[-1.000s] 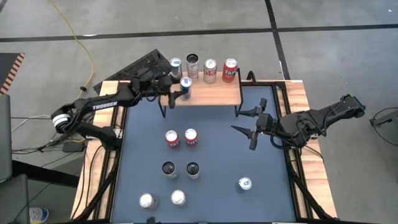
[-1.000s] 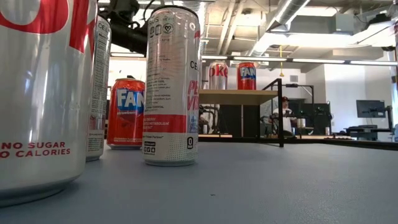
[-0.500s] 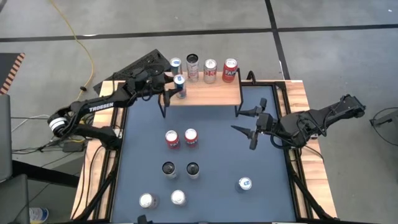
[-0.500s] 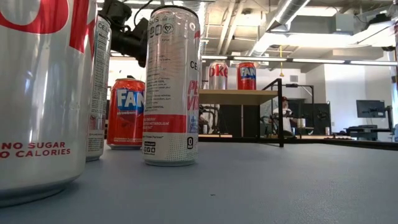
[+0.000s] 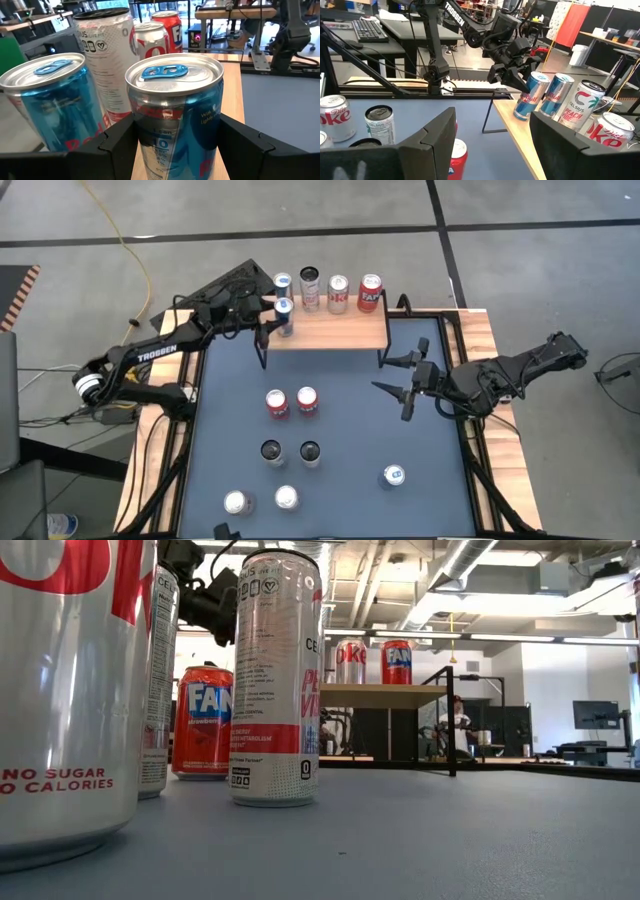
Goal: Place canned beverage on shelf
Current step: Put the top blue soda can on the shelf aligned with the other blue soda can
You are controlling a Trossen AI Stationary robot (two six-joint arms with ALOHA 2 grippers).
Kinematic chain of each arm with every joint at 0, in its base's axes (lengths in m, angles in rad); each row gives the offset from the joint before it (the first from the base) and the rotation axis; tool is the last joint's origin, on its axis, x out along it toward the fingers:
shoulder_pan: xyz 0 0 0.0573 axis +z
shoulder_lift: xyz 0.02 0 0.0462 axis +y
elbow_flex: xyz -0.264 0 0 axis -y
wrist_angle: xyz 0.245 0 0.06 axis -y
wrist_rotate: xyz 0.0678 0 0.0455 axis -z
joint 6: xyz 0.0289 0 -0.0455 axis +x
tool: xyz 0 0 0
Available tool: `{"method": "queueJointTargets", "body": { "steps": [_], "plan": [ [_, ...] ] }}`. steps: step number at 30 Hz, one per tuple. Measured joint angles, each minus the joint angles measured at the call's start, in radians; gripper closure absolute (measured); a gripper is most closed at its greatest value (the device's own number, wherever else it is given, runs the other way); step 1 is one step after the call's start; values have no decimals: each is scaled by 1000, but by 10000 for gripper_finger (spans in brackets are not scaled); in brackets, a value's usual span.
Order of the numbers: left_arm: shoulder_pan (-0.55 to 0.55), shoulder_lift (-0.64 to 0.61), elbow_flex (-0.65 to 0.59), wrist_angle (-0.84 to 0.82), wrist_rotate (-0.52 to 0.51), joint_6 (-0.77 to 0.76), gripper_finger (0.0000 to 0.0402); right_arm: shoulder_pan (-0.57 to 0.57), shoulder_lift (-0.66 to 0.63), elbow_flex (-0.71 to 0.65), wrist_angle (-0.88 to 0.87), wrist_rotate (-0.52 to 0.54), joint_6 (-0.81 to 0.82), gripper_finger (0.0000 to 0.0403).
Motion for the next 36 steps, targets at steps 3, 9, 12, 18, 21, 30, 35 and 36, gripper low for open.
{"method": "queueJointTargets", "body": {
  "steps": [3,9,12,18,21,30,35,36],
  "plan": [
    [0,10,-4,14,1,19,184,0,0,0,6,0,0,159],
    [10,16,-105,151,28,-20,183,0,0,0,15,0,0,159],
    [10,3,-129,169,6,-18,179,0,0,0,24,0,0,159],
    [10,3,-130,212,10,-40,151,0,0,0,29,0,-1,159],
    [14,3,-130,214,2,-48,132,0,0,0,29,0,-2,159],
    [21,5,-132,169,10,-42,80,0,0,0,33,0,-52,158],
    [24,-8,-132,136,-30,-11,73,0,0,0,33,0,-54,158],
    [24,-16,-132,127,-40,-1,73,0,0,0,32,0,-55,158]
  ]
}}
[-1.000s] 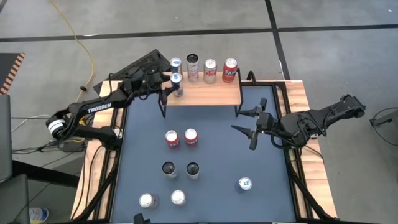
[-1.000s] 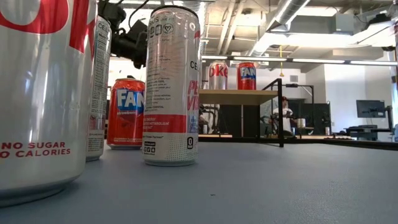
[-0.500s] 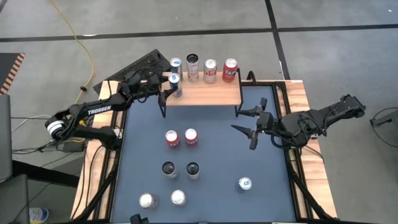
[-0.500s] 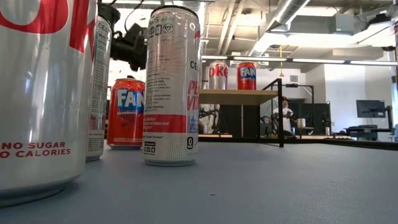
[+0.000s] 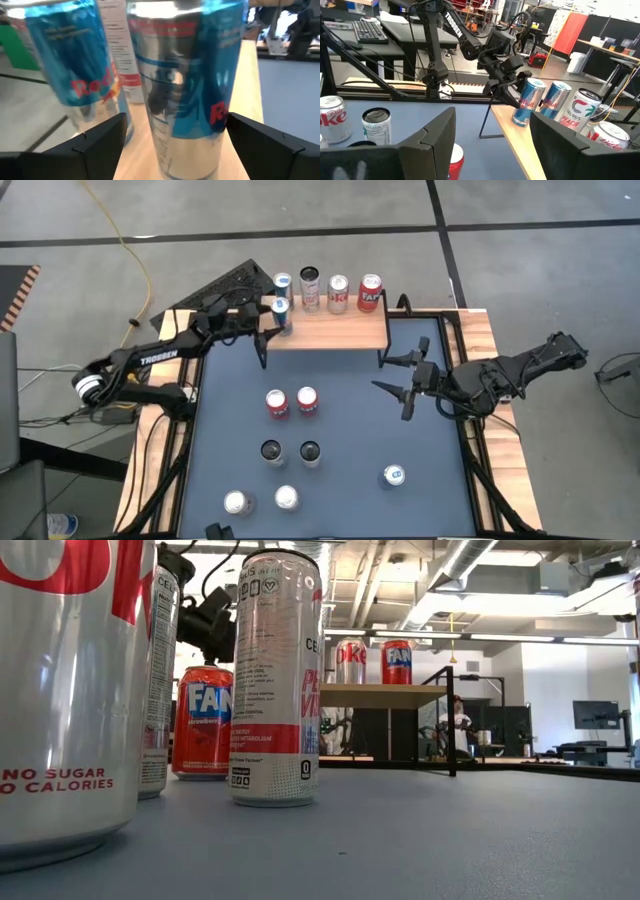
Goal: Place canned beverage on shelf
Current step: Put the top blue soda can on the shelf aligned with the other blue soda can
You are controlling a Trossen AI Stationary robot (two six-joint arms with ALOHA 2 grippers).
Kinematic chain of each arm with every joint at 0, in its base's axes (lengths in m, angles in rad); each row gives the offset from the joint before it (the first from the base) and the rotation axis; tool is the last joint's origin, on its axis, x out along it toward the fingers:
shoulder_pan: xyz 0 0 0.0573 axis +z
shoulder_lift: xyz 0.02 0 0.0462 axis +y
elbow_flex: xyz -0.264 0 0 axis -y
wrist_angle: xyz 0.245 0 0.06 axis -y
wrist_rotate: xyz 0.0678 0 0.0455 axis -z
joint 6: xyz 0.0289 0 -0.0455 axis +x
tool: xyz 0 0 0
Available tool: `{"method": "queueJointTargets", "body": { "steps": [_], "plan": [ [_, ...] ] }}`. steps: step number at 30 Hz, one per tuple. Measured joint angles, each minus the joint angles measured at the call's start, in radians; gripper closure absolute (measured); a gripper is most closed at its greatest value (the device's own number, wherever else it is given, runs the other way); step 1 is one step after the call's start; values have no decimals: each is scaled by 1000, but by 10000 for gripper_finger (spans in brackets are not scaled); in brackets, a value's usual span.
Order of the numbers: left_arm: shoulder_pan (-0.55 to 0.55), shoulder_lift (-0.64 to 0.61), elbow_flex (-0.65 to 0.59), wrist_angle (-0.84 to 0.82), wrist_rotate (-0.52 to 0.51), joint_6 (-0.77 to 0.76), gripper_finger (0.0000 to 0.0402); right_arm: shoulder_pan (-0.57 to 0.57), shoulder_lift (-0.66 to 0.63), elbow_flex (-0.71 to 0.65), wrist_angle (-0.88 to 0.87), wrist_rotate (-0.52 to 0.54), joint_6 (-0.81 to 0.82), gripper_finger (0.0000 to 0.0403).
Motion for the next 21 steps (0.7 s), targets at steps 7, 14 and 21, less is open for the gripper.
{"method": "queueJointTargets", "body": {
  "steps": [7,14,21],
  "plan": [
    [21,-100,1,-81,-27,21,72,0,0,0,-3,0,0,158],
    [29,-211,2,-190,-26,-2,72,-2,0,0,8,0,0,158],
    [-13,-436,2,-387,-11,-63,72,-107,153,0,152,3,-35,210]
  ]
}}
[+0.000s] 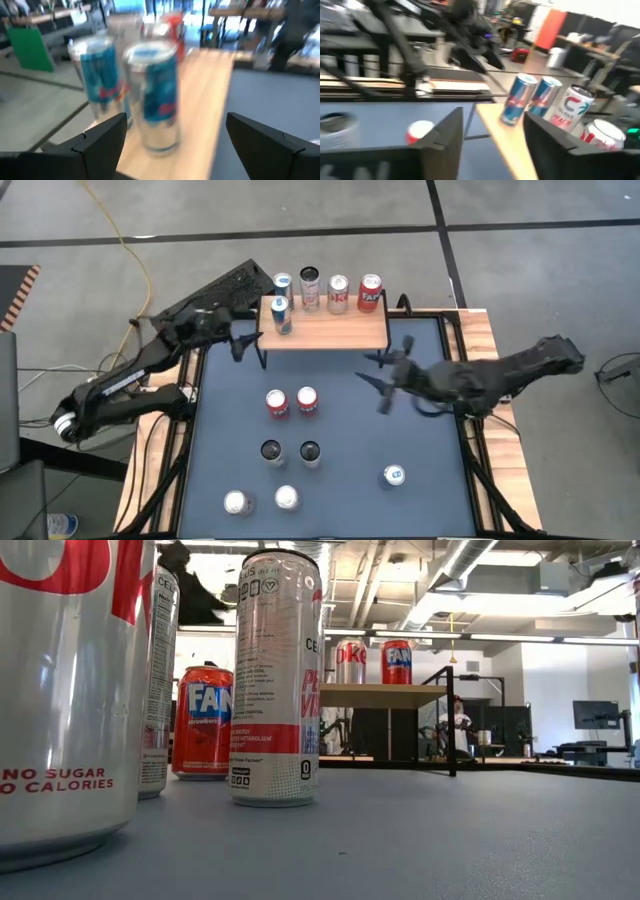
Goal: Place canned beverage on shelf
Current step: Put the top blue soda can on the shelf aligned with the other blue soda can
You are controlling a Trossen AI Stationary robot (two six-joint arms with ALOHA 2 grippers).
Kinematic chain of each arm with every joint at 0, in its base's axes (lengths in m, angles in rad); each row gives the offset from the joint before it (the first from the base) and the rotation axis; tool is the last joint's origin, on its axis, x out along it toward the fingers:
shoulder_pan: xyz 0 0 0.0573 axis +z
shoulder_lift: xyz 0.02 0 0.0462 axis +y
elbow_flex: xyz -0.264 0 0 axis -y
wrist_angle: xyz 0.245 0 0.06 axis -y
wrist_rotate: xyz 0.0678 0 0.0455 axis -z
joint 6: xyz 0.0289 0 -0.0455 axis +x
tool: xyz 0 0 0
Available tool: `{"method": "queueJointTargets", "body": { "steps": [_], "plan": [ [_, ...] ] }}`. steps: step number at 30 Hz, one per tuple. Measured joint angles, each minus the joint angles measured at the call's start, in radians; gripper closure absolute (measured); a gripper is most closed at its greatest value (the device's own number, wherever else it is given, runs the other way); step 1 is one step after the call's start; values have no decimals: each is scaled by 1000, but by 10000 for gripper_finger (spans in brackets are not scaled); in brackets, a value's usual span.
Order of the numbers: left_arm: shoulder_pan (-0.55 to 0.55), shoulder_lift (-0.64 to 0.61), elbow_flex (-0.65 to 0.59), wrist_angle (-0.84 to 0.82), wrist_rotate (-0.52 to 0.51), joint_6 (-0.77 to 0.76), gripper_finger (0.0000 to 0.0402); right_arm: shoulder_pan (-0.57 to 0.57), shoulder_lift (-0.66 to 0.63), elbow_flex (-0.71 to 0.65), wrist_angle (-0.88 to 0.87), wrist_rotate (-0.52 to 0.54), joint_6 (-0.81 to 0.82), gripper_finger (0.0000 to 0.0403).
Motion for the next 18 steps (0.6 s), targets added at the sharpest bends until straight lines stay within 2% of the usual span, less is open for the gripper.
{"method": "queueJointTargets", "body": {
  "steps": [4,6,7,9,12,18],
  "plan": [
    [-50,-170,0,-72,3,-82,72,-73,188,0,281,-10,-105,306],
    [-77,-252,0,-93,-4,-118,72,-107,275,0,438,-61,-144,366],
    [-89,-291,0,-102,-14,-141,73,-125,317,1,496,-98,-152,383],
    [-108,-364,0,-124,-24,-181,82,-162,398,37,552,-169,-120,391],
    [-126,-461,1,-146,-6,-250,116,-213,510,142,521,-240,-57,399],
    [-131,-585,1,-193,46,-335,228,-255,750,472,308,-276,-118,403]
  ]
}}
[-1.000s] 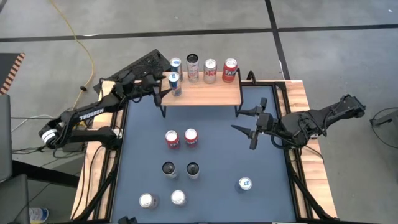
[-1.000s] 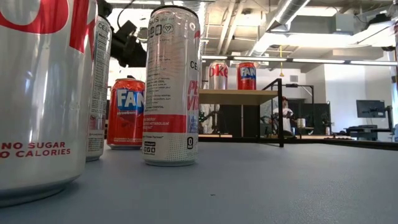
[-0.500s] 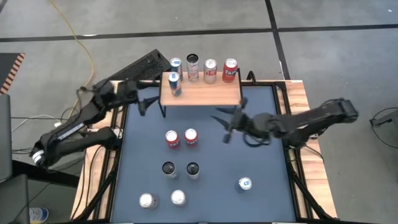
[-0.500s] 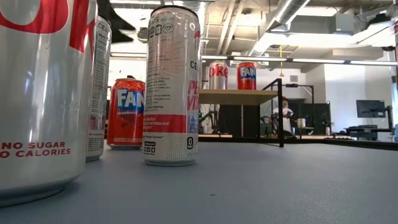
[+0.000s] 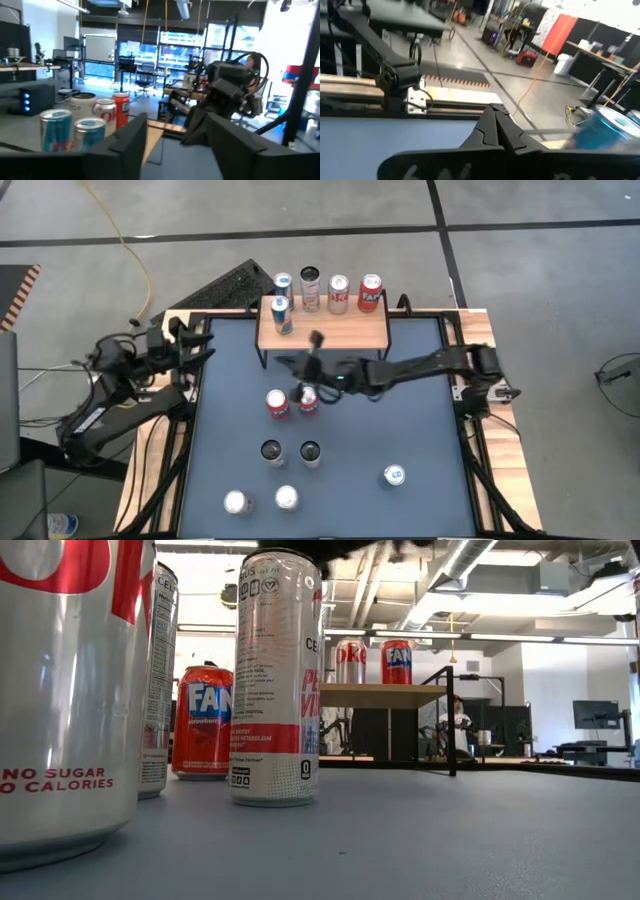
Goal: Place canned beverage on shelf
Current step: Put the top blue soda can on the shelf aligned with the other blue soda can
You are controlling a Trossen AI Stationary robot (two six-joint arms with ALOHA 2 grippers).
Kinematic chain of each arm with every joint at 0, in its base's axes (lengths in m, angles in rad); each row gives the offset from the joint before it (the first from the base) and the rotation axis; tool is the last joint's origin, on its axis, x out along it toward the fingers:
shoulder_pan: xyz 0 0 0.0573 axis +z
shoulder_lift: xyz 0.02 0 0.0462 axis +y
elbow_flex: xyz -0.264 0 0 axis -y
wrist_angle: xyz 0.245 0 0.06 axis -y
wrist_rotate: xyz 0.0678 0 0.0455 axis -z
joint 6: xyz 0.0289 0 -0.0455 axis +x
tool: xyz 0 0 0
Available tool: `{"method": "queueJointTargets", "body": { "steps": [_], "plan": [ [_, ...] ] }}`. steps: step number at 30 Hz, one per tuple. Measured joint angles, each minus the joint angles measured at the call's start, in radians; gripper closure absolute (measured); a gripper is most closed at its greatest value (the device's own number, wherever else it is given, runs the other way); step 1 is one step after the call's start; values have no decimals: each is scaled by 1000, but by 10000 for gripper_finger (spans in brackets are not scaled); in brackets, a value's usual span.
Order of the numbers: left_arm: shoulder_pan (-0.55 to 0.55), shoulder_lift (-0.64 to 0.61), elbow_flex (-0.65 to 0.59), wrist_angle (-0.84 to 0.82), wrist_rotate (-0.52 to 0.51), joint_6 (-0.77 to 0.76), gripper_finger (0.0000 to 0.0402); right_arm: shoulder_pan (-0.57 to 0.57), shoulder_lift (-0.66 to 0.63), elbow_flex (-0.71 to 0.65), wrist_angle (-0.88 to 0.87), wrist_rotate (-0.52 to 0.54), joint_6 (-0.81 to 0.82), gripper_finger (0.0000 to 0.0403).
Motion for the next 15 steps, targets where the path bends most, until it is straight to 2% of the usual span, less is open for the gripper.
{"method": "queueJointTargets", "body": {
  "steps": [4,8,15],
  "plan": [
    [0,-50,0,-35,2,-33,308,-24,97,159,-135,-22,-13,403],
    [0,-85,0,-53,26,-57,383,-64,157,189,-161,-4,-10,403],
    [0,-93,0,-56,46,-21,395,-130,166,193,-154,-3,9,403]
  ]
}}
